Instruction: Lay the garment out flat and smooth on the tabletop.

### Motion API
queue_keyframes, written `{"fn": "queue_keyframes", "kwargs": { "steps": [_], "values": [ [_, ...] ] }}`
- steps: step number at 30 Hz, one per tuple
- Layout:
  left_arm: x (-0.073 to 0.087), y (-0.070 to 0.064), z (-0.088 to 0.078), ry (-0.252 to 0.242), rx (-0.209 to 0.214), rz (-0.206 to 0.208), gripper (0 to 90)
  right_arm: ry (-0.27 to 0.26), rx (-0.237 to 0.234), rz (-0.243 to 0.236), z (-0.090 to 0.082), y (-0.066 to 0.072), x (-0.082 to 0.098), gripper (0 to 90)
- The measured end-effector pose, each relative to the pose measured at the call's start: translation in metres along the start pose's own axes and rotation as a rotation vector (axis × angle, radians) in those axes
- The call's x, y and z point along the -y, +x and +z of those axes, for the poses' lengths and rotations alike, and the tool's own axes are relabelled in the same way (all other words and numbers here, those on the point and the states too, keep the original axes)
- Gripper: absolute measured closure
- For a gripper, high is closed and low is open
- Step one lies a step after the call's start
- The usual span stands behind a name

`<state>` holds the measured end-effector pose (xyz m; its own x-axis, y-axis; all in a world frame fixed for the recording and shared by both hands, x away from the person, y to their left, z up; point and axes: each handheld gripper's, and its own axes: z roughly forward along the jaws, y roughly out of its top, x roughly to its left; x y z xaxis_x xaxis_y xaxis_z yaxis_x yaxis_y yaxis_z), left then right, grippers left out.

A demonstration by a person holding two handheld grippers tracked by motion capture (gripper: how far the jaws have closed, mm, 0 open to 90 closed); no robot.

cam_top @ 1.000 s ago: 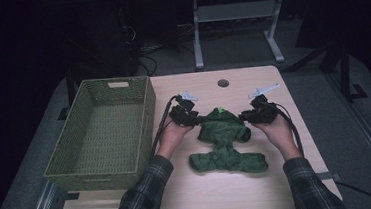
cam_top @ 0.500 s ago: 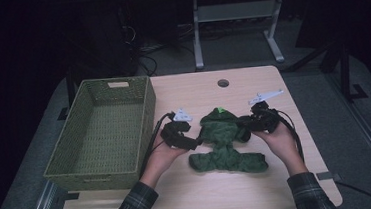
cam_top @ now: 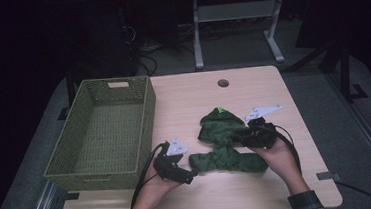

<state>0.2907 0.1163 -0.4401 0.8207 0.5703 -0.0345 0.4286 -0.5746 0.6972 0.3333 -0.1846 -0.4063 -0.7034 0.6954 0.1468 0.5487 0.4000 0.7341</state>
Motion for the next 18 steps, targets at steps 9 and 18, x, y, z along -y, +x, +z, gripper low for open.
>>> {"fn": "queue_keyframes", "kwargs": {
  "steps": [9, 18],
  "values": [
    [0.027, -0.020, 0.001, 0.046, -0.013, 0.019, 12.8, 0.017, -0.066, -0.040, 0.010, 0.030, 0.006, 69.8],
    [0.046, -0.023, 0.004, 0.012, -0.003, 0.052, 12.6, 0.026, -0.145, -0.121, 0.031, 0.066, -0.002, 72.0]
  ]
}}
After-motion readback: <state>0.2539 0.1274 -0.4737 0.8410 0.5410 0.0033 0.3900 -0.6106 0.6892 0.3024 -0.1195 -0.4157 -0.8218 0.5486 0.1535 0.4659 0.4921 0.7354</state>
